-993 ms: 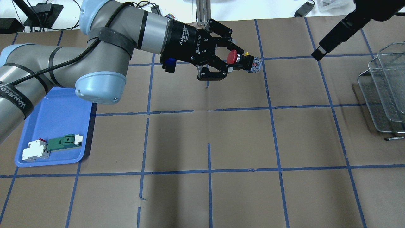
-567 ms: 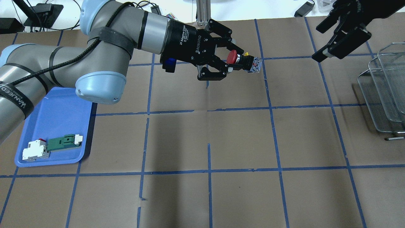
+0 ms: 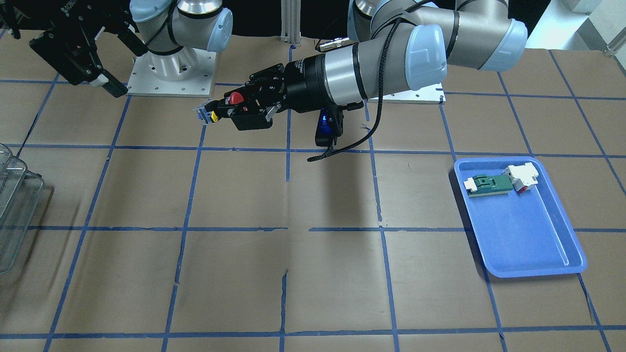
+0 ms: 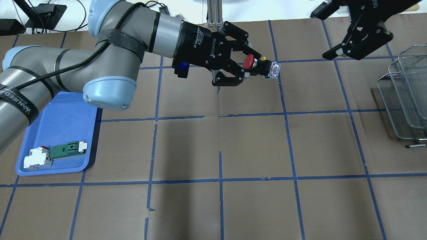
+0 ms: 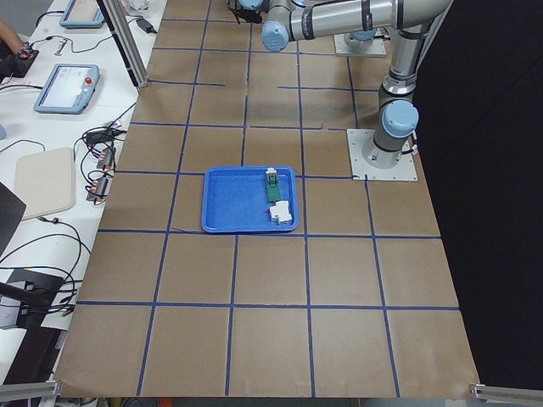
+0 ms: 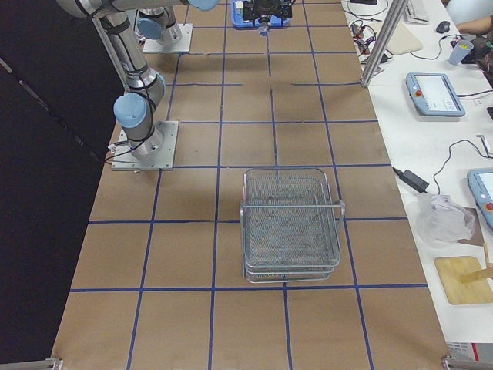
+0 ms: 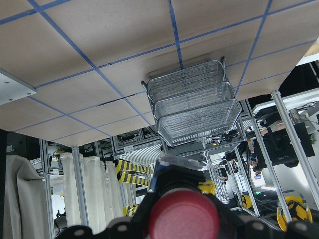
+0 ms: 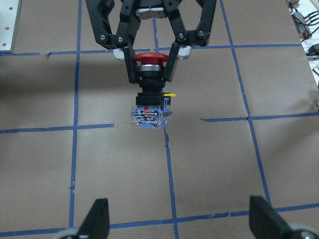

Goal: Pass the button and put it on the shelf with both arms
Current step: 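Hold the button up with the left gripper while the right gripper approaches it, then close the right gripper around the button's body below the left gripper, then open and withdraw the left gripper while the right gripper carries the button away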

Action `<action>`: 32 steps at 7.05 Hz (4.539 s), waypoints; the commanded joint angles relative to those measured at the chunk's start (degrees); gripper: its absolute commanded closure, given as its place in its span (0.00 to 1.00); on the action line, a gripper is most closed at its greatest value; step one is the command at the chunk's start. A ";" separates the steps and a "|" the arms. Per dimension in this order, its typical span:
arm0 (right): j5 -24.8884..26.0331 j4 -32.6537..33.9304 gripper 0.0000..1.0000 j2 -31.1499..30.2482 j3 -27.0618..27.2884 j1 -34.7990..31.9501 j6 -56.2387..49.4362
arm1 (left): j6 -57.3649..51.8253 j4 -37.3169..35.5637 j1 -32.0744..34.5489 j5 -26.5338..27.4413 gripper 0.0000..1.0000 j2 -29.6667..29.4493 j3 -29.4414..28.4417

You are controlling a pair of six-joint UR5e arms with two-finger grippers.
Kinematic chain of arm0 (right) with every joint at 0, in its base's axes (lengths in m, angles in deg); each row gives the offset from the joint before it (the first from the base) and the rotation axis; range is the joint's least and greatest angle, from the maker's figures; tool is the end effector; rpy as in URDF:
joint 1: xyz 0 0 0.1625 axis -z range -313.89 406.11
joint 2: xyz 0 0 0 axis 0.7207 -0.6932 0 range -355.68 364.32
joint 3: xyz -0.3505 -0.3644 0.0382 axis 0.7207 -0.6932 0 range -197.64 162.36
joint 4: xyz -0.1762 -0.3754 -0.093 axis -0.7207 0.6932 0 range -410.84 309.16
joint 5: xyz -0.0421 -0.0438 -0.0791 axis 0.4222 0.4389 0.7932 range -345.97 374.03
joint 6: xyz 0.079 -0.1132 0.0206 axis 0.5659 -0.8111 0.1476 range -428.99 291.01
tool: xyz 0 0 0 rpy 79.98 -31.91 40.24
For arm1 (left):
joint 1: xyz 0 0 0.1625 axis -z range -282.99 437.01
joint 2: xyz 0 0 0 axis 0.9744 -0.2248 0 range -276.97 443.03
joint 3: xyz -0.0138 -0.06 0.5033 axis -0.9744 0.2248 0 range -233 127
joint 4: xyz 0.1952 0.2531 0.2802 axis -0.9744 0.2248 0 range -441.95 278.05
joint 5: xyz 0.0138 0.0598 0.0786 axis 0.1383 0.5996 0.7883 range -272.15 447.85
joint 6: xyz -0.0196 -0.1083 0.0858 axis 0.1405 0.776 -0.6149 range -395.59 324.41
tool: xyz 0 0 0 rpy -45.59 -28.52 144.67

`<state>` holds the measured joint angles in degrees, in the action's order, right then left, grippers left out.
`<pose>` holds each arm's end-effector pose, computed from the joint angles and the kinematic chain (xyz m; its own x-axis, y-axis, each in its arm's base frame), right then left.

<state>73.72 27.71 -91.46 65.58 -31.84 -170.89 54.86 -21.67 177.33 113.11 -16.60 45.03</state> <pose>0.1064 -0.4776 0.6362 -0.0297 -0.9920 0.1230 -0.8712 -0.0346 -0.4897 -0.3592 -0.5235 0.5025 -0.1722 -0.9641 0.2022 -0.3873 0.2550 0.8860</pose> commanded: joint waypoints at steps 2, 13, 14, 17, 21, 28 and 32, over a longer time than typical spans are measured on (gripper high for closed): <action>0.33 12.54 0.00 -6.32 13.05 -4.20 4.74 | 6.30 0.55 0.75 0.83 0.88 -1.63 -4.69; -0.10 24.03 0.00 -6.34 16.97 -7.21 21.18 | 5.62 0.72 1.19 0.84 0.86 1.62 -3.21; -0.54 24.02 0.00 -6.69 17.06 -7.38 22.52 | 5.62 0.64 1.19 0.93 0.86 1.97 -2.51; -0.63 24.11 0.00 -6.78 17.32 -7.74 26.57 | 5.62 0.64 1.19 0.84 0.84 3.11 -2.41; -0.72 23.94 0.10 -8.79 17.32 -8.00 26.40 | 5.62 0.72 1.46 0.84 0.82 5.31 -1.80; -0.54 23.59 1.00 -9.42 17.32 -8.18 26.22 | 5.62 0.55 1.46 0.23 0.01 7.07 -1.01; 0.67 23.59 1.00 -8.81 17.32 -7.48 26.57 | 3.61 -0.41 -0.12 1.88 0.00 5.93 -2.50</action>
<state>73.52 51.35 -100.70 82.90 -39.83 -144.47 59.93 -21.37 178.04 113.94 -10.07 43.05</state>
